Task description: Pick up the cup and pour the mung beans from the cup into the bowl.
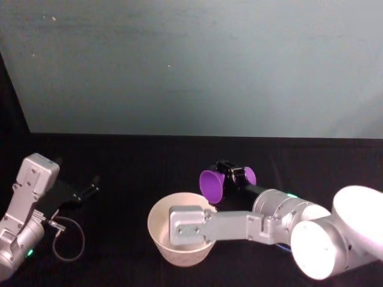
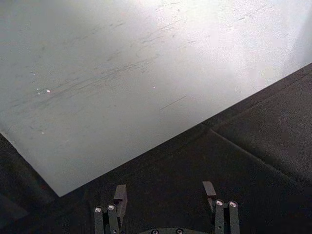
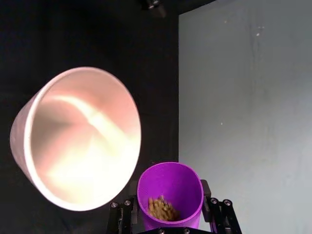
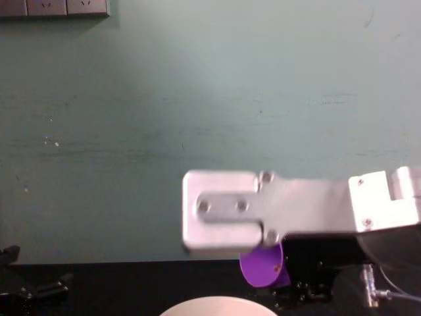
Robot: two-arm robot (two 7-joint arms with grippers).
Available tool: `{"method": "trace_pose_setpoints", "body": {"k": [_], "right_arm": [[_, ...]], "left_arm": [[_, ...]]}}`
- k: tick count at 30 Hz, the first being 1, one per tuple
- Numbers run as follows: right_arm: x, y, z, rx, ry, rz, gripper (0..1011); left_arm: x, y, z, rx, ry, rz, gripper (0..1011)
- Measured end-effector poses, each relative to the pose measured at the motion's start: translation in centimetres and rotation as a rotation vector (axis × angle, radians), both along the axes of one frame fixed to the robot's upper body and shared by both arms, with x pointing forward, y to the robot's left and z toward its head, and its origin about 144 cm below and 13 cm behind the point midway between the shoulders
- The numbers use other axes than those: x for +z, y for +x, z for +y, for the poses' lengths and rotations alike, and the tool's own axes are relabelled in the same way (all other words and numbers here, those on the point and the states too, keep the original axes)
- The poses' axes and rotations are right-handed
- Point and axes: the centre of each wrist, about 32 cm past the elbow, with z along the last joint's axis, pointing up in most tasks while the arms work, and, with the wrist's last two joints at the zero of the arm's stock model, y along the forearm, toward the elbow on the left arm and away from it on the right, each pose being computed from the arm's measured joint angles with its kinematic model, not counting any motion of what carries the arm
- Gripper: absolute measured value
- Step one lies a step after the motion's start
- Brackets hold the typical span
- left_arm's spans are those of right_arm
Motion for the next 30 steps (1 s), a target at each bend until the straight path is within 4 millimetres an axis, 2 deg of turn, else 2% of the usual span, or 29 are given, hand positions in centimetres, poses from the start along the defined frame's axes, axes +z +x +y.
{"method": "trace_pose_setpoints", "body": {"k": [5, 30], "right_arm": [[-0.3, -0.4, 0.6, 0.01, -0.068, -0.039, 724], [-1.2, -1.1, 1.4, 0.042, -0.16, -0.118, 724]], "left_arm": [[0.0, 0.0, 0.0, 0.0, 0.0, 0.0, 1004], [0.0, 0.0, 0.0, 0.0, 0.0, 0.0, 1003]]}}
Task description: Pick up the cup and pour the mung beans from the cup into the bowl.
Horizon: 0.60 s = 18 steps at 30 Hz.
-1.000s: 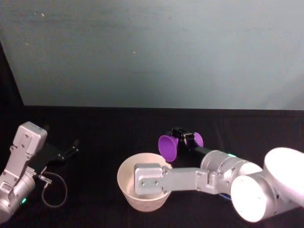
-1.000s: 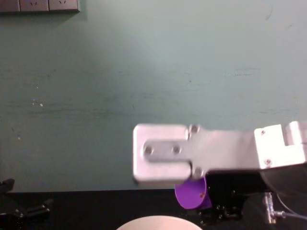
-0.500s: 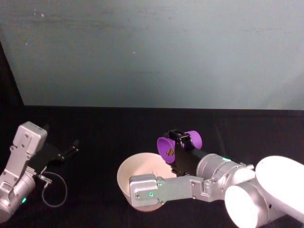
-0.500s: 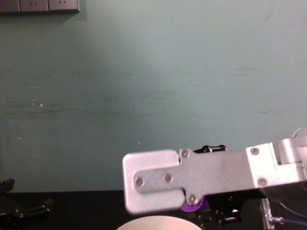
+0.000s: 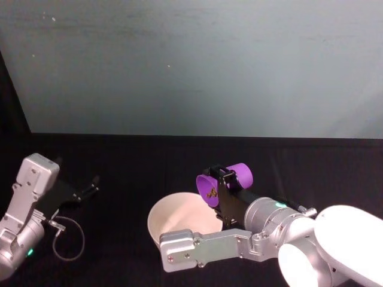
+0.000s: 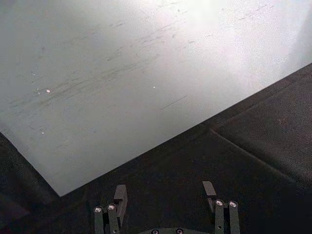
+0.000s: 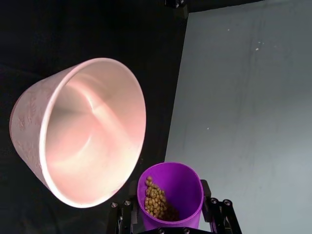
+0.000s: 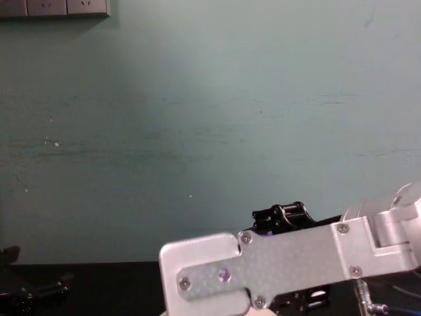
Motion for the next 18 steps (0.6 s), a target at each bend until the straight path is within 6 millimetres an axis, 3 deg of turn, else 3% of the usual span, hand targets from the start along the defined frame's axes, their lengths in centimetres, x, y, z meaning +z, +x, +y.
{"method": "trace_pose_setpoints", "body": {"k": [18], "right_arm": [[-0.51, -0.52, 0.65, 0.01, -0.085, -0.049, 724]], "left_arm": [[0.0, 0.0, 0.0, 0.0, 0.0, 0.0, 1003]]}}
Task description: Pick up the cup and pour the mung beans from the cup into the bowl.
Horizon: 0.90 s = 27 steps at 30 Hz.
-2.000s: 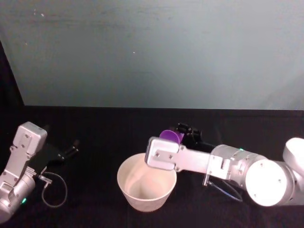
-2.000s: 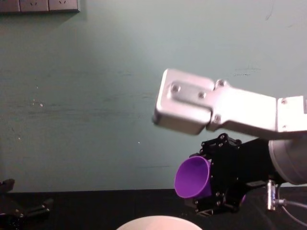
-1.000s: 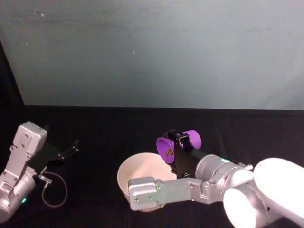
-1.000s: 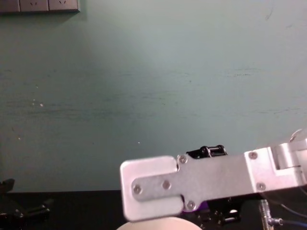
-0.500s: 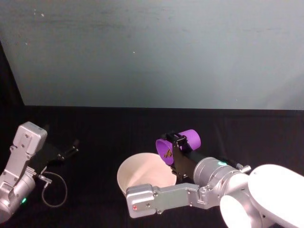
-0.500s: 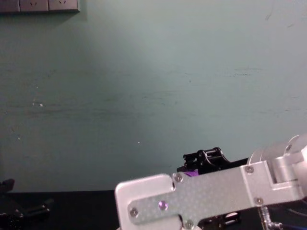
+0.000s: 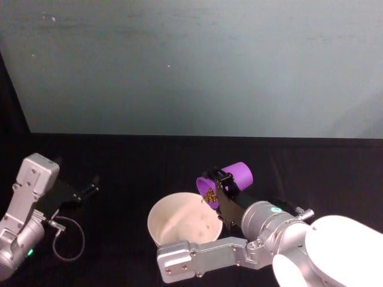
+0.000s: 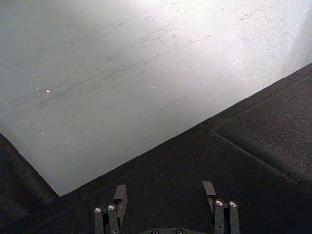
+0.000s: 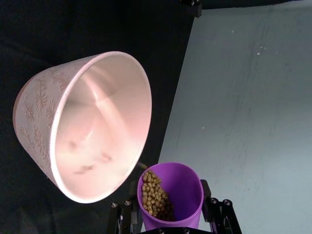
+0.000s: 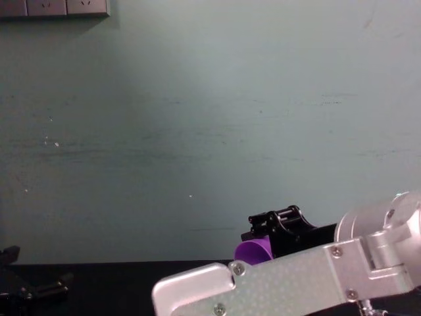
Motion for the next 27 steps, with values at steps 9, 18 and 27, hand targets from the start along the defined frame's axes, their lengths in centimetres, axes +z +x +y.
{"method": "trace_pose_setpoints", "body": {"k": [9, 18, 27], "right_arm": [[-0.13, -0.18, 0.27, 0.007, -0.028, -0.019, 724], [-0.36, -0.45, 0.41, 0.013, -0.058, -0.034, 724], [-0.6, -0.69, 0.79, 0.024, -0.107, -0.049, 724]], "left_arm": [[0.0, 0.0, 0.0, 0.0, 0.0, 0.0, 1004], [0.0, 0.0, 0.0, 0.0, 0.0, 0.0, 1004], [0.0, 0.0, 0.0, 0.0, 0.0, 0.0, 1003]]}}
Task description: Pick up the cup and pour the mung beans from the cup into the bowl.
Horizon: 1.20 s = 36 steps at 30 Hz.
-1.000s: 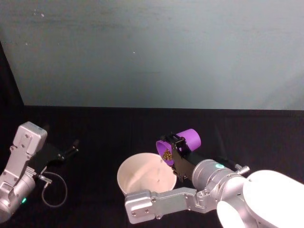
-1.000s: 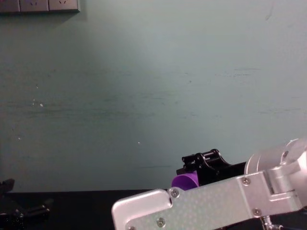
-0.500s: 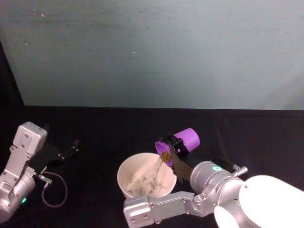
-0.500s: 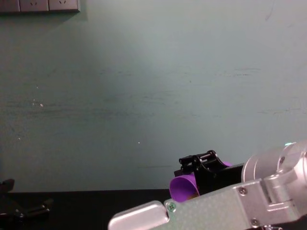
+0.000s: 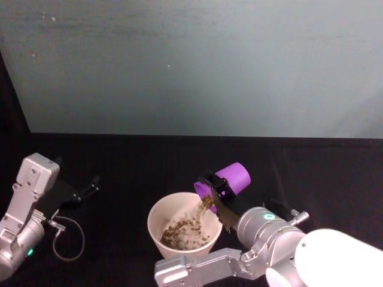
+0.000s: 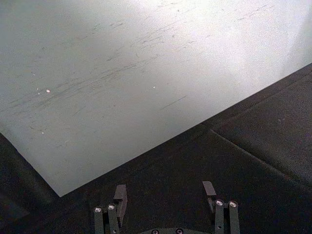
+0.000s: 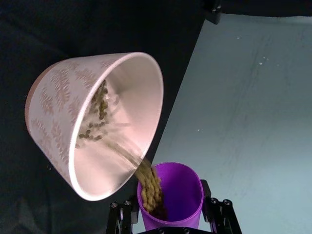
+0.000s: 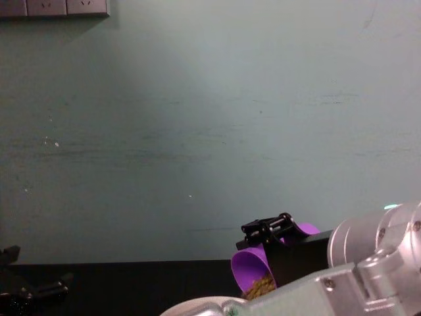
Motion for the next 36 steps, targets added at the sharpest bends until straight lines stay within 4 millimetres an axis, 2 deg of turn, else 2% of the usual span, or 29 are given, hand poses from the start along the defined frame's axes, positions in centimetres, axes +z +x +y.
{"method": "trace_pose_setpoints", "body": {"k": [20, 29, 36], "right_arm": [[-0.9, -0.6, 1.0, 0.014, -0.155, -0.086, 724], [-1.9, -1.1, 1.6, 0.038, -0.293, -0.16, 724], [-1.8, -1.2, 1.6, 0.028, -0.279, -0.166, 724]], "left_arm": [[0.0, 0.0, 0.0, 0.0, 0.0, 0.0, 1003], [0.0, 0.0, 0.0, 0.0, 0.0, 0.0, 1003], [0.0, 0.0, 0.0, 0.0, 0.0, 0.0, 1004]]}}
